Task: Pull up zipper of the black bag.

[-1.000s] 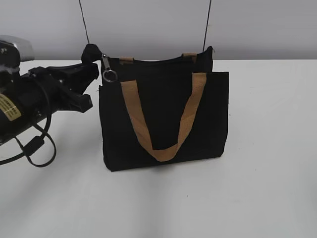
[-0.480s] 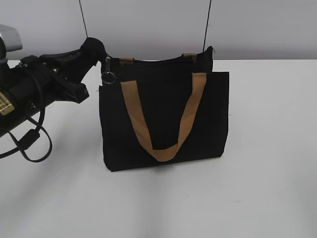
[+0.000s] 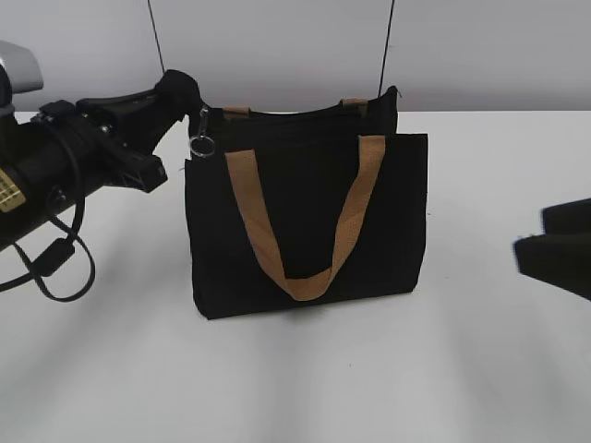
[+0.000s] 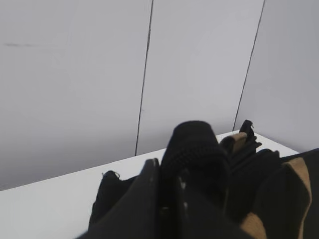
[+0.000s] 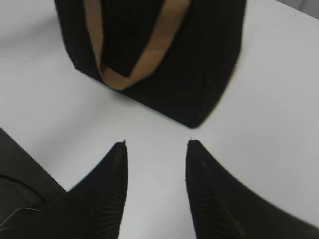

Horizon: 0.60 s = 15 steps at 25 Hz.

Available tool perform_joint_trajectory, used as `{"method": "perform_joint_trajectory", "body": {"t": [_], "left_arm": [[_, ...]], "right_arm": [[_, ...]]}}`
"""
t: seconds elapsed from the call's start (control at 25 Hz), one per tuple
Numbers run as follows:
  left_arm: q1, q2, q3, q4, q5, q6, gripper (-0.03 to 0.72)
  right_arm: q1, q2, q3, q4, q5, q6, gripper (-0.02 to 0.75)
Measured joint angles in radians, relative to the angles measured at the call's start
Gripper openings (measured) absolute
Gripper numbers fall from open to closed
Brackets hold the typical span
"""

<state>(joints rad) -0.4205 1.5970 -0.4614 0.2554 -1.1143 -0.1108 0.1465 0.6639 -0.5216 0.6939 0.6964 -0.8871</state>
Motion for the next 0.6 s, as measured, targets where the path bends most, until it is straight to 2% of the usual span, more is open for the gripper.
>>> {"method": "perform_joint_trajectory", "body": {"t": [0.16, 0.32, 0.44, 0.6], "left_arm": [[0.000, -0.015, -0.019, 0.003, 0.004, 0.000, 0.018], [0.000, -0.024, -0.030, 0.005, 0.007, 0.000, 0.018], [0.000, -0.024, -0.030, 0.010, 0.011, -0.001, 0.018], [0.000, -0.036, -0.034, 0.011, 0.015, -0.002, 0.018]], "right_arm": [[0.106, 0.226, -0.003, 0.253, -0.108, -0.254, 0.309], [0.203, 0.407, -0.068, 0.460, -0.139, -0.478, 0.309], [0.255, 0.539, -0.148, 0.547, -0.155, -0.600, 0.309], [0.301, 0.707, -0.268, 0.578, -0.174, -0.658, 0.309]]}}
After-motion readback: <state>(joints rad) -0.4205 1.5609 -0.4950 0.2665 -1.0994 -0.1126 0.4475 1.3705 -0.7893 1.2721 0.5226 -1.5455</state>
